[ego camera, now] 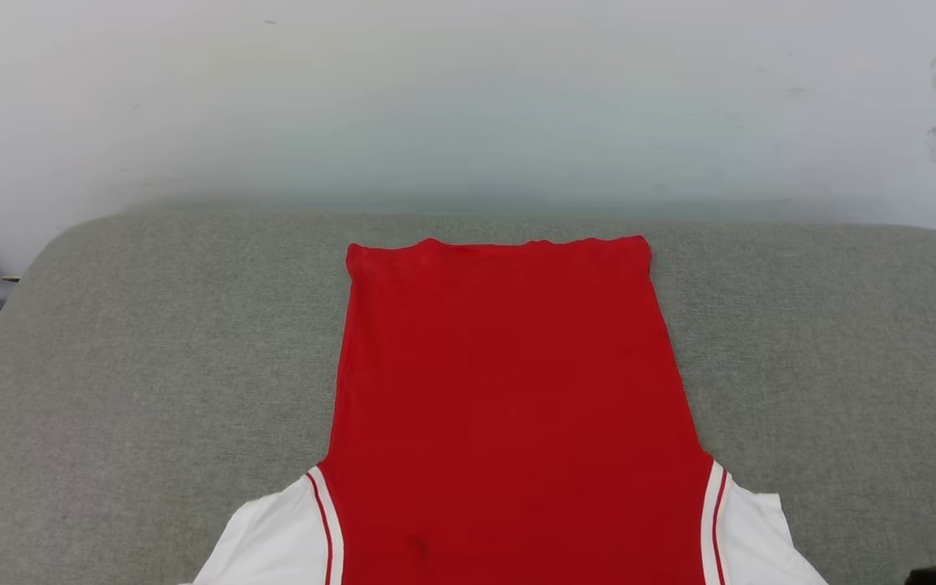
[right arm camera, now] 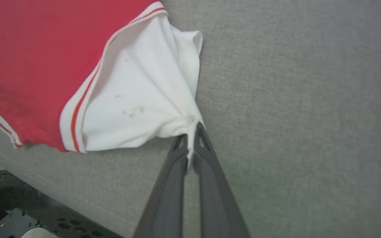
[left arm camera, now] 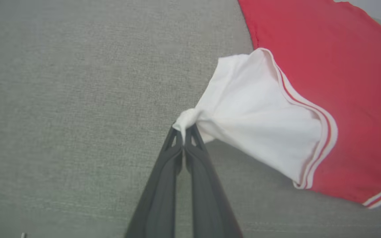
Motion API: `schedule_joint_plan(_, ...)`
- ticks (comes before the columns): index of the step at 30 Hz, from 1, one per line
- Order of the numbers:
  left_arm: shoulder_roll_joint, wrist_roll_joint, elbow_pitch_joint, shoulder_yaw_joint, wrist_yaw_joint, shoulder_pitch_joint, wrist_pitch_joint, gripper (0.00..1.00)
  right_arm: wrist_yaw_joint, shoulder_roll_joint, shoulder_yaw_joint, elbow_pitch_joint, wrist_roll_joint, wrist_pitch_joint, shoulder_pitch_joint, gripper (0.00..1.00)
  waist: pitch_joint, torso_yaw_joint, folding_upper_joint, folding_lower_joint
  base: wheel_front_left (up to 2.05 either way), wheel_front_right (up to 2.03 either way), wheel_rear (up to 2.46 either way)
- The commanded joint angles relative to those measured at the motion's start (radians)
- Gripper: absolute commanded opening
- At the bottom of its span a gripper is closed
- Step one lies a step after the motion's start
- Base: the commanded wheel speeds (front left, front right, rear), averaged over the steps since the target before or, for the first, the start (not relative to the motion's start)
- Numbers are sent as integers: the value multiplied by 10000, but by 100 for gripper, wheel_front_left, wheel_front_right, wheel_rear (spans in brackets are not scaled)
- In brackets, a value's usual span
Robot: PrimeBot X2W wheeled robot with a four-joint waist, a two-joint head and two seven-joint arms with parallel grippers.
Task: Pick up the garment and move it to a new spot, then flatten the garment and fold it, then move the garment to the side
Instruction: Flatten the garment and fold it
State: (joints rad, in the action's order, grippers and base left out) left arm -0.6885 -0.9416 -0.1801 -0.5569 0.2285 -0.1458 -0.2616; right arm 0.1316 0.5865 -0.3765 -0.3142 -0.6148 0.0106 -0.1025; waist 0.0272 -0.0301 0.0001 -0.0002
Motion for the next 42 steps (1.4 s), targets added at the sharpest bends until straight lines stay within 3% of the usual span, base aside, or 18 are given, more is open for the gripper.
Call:
schedule_joint_plan(1, 37, 29, -96, 167, 0, -207, -47, 0, -18, -60, 236, 71, 138, 70, -426, 0, 36, -26, -1, 2, 0, 0, 0)
schedule_joint_plan(8, 402, 310, -326, 484, -125, -611, -47, 0, -20, -413, 920, 484, 453, 581, -1484, 0, 87, -50, -1, 2, 0, 0, 0)
schedule_joint_plan(9, 482, 382, -320, 526, -127, -577, -47, 0, -20, -471, 1017, 544, 537, 586, -1502, 4, 82, -56, -1, 2, 0, 0, 0)
schedule_joint_plan(10, 546, 438, -336, 561, -131, -530, -47, 0, -20, -544, 1090, 594, 611, 631, -1529, 39, 78, -61, -1, 2, 0, 0, 0)
schedule_joint_plan(11, 601, 504, -352, 583, -165, -487, -47, 0, -20, -636, 1223, 653, 692, 620, -1508, 100, 72, -61, -1, 2, 0, 0, 0)
schedule_joint_plan(16, 859, 806, -289, 719, -259, -253, -47, 0, -17, -931, 2047, 926, 1015, 509, -1151, 100, 27, -87, -1, 2, 0, 0, 0)
schedule_joint_plan(23, 1134, 1511, 143, 1022, -155, 22, -47, 0, -15, -693, 4012, 2157, 1323, 719, -272, 100, -165, -467, -1, 2, 0, 0, 0)
schedule_joint_plan(27, 1223, 1826, 375, 1015, -163, 348, -38, 0, -15, -480, 4550, 2972, 1259, 1229, 767, 100, -595, -791, -1, 2, 0, 0, 0)
schedule_joint_plan(33, 1557, 2357, 756, 1029, -212, 1046, -37, 0, -15, -1, 4396, 3964, 986, 2735, 3037, 100, -1710, -1331, -1, 2, 0, 0, 0)
schedule_joint_plan(42, 2346, 3108, 973, 967, -429, 2070, -37, 0, -17, 765, 3119, 3467, 1158, 5110, 6622, 100, -3243, -2144, -1, 2, 0, 0, 0)
